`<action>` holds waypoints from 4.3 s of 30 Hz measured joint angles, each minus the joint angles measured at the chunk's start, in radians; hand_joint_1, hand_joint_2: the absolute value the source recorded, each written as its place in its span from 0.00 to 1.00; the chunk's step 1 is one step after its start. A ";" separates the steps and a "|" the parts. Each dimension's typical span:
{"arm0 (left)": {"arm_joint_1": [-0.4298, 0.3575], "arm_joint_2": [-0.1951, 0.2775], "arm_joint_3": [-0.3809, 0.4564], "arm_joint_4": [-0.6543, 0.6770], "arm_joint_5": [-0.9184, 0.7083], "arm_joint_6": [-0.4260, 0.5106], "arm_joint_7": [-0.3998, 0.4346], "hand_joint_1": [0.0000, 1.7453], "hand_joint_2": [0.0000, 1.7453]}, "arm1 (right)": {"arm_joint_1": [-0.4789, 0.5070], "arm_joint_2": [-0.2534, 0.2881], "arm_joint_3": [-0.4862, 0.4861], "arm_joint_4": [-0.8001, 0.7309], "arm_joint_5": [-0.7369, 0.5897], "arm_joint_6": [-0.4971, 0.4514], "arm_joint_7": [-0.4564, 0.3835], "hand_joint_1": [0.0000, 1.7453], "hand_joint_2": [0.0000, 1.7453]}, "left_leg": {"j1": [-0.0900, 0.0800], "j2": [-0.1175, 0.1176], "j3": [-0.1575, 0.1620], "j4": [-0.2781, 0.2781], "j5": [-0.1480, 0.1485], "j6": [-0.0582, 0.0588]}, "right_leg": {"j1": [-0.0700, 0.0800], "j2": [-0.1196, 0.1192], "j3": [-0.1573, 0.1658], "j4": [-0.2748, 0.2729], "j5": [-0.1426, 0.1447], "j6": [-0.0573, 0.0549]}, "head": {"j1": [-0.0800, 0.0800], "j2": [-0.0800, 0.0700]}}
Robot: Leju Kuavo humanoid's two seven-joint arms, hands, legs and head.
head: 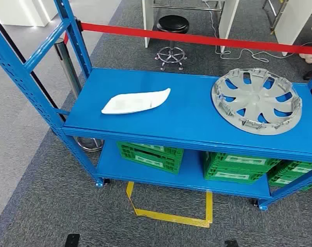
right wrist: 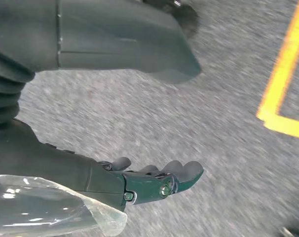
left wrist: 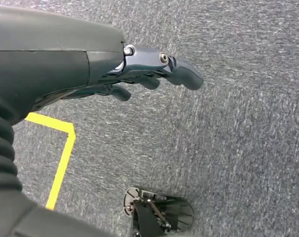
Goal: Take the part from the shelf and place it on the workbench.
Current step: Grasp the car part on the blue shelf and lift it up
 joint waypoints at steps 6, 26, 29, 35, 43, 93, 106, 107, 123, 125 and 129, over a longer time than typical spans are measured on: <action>-0.014 -0.016 0.073 0.013 -0.052 0.026 -0.036 0.00 0.00 | -0.005 0.042 -0.024 -0.121 -0.012 -0.039 -0.071 0.00 0.00 | 0.000 0.000 0.001 0.000 0.000 0.000 | 0.000 0.000 0.000 0.000 0.000 0.000 | 0.000 0.000; -0.038 -0.047 0.204 0.040 -0.142 0.069 -0.097 0.00 0.00 | 0.134 0.082 0.259 -0.773 -0.183 -0.216 -0.104 0.00 0.00 | 0.000 0.000 0.000 0.001 0.000 0.000 | 0.000 0.000 -0.001 0.000 0.000 0.000 | 0.000 0.000; -0.041 -0.050 0.212 0.041 -0.151 0.074 -0.103 0.00 0.00 | 0.157 0.081 0.318 -0.869 -0.200 -0.249 -0.104 0.00 0.00 | 0.000 0.000 0.000 0.001 0.000 0.000 | 0.000 0.000 -0.001 0.000 0.000 0.000 | 0.000 0.000; -0.047 -0.057 0.222 0.042 -0.168 0.081 -0.110 0.00 0.00 | 0.185 0.057 0.429 -1.054 -0.208 -0.309 -0.100 0.00 0.00 | 0.000 0.000 0.000 0.001 0.000 0.000 | 0.000 0.000 -0.001 0.000 0.000 0.000 | 0.000 0.000; -0.057 -0.064 0.225 0.042 -0.192 0.091 -0.110 0.00 0.00 | 0.185 -0.035 0.596 -1.270 -0.158 -0.374 -0.055 0.00 0.00 | 0.000 0.000 0.000 0.002 0.000 0.000 | 0.000 0.000 0.000 0.000 0.000 0.000 | 0.000 0.000; 0.111 -0.061 0.304 -0.214 -0.428 -0.243 -0.099 0.00 0.00 | 0.356 -0.352 0.612 -1.600 0.117 -0.211 0.249 0.00 1.00 | -0.001 0.000 -0.002 0.003 -0.004 0.002 | -0.001 0.000 -0.002 0.000 -0.002 0.002 | 0.000 0.000; 0.096 -0.059 0.350 -0.208 -0.481 -0.227 -0.117 0.00 0.00 | 0.367 -0.368 0.604 -1.618 0.088 -0.151 0.256 0.00 1.00 | -0.002 0.000 -0.003 0.006 -0.004 0.004 | -0.002 0.000 -0.002 -0.001 -0.001 0.003 | 0.000 0.000; 0.094 -0.058 0.354 -0.207 -0.485 -0.226 -0.118 0.00 0.00 | 0.368 -0.370 0.604 -1.618 0.084 -0.147 0.255 0.00 1.00 | -0.002 -0.001 -0.003 0.009 -0.005 0.005 | -0.003 0.000 -0.002 -0.002 0.000 0.004 | 0.000 0.000; 0.083 -0.053 0.388 -0.185 -0.512 -0.216 -0.131 0.00 0.00 | 0.355 -0.373 0.589 -1.617 0.024 -0.121 0.287 0.00 1.00 | 0.004 0.005 0.012 -0.020 0.008 0.033 | -0.008 -0.009 -0.079 0.128 -0.022 0.029 | 0.005 0.000; 0.082 -0.052 0.391 -0.183 -0.519 -0.221 -0.133 0.00 0.00 | 0.348 -0.371 0.588 -1.616 0.047 -0.131 0.301 0.00 1.00 | 0.001 0.004 0.008 -0.006 -0.002 0.019 | -0.006 -0.011 -0.028 0.025 0.010 0.025 | 0.006 0.000; 0.079 -0.052 0.400 -0.178 -0.533 -0.233 -0.143 0.00 0.00 | 0.342 -0.358 0.585 -1.616 0.104 -0.152 0.341 0.00 1.00 | 0.001 0.004 0.002 0.007 -0.009 0.002 | -0.002 -0.007 -0.019 0.010 0.005 -0.001 | 0.004 0.000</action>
